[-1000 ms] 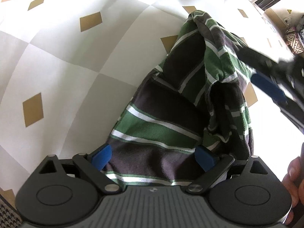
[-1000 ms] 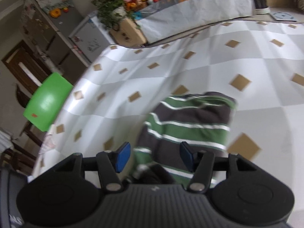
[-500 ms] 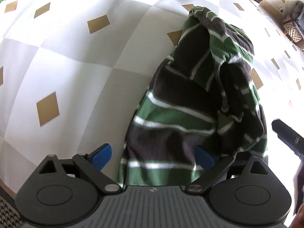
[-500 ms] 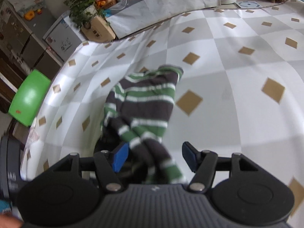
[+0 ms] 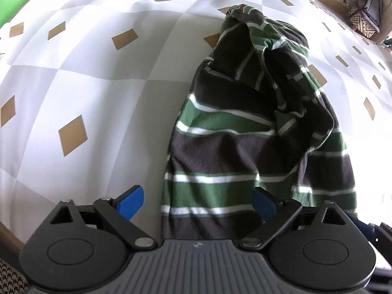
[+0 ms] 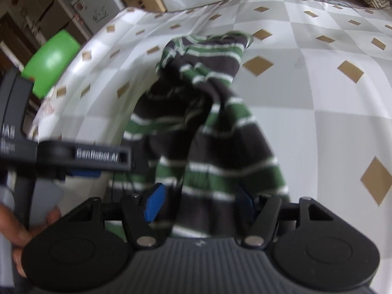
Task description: Fold clothes
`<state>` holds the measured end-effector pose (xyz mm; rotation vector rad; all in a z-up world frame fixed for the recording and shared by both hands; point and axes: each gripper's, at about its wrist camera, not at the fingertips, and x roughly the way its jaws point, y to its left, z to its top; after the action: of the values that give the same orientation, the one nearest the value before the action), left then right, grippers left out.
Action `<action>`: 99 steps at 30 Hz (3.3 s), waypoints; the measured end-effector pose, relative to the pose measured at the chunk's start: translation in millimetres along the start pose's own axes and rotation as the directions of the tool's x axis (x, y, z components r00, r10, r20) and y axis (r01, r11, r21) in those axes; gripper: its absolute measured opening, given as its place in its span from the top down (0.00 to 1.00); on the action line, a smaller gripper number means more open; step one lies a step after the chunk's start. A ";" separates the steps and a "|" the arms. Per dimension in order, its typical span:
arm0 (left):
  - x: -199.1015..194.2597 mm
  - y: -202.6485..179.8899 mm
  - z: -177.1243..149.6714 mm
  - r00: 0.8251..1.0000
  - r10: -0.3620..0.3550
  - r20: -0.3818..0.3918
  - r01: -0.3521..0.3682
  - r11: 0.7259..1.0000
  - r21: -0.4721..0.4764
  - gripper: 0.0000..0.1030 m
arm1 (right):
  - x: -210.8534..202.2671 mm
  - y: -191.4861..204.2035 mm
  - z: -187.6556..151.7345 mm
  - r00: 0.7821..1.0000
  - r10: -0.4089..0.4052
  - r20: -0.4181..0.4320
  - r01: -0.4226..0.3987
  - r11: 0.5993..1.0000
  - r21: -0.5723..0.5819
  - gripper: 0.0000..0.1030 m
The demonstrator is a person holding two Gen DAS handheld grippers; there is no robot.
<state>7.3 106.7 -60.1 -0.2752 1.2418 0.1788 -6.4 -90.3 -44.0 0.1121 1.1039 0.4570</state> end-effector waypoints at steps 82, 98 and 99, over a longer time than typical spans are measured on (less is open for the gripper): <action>-56.4 33.5 -38.0 0.991 -0.015 0.133 0.034 0.989 -0.144 0.09 | -41.1 21.8 -54.1 0.995 0.063 0.072 -0.058 0.996 -0.069 0.56; -18.0 -6.5 -53.8 0.998 -0.069 -0.008 0.069 0.997 0.033 0.09 | -16.6 -9.8 -67.6 0.997 -0.071 0.005 0.070 0.997 0.024 0.70; -17.2 -7.8 -54.3 0.998 -0.064 -0.009 0.064 0.997 0.041 0.09 | -16.0 -8.8 -68.0 0.997 -0.078 0.004 0.077 0.997 0.016 0.76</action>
<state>-45.1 83.2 -59.0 -0.2798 1.2416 0.0967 -69.5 -114.0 -64.3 0.0840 1.1035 0.3784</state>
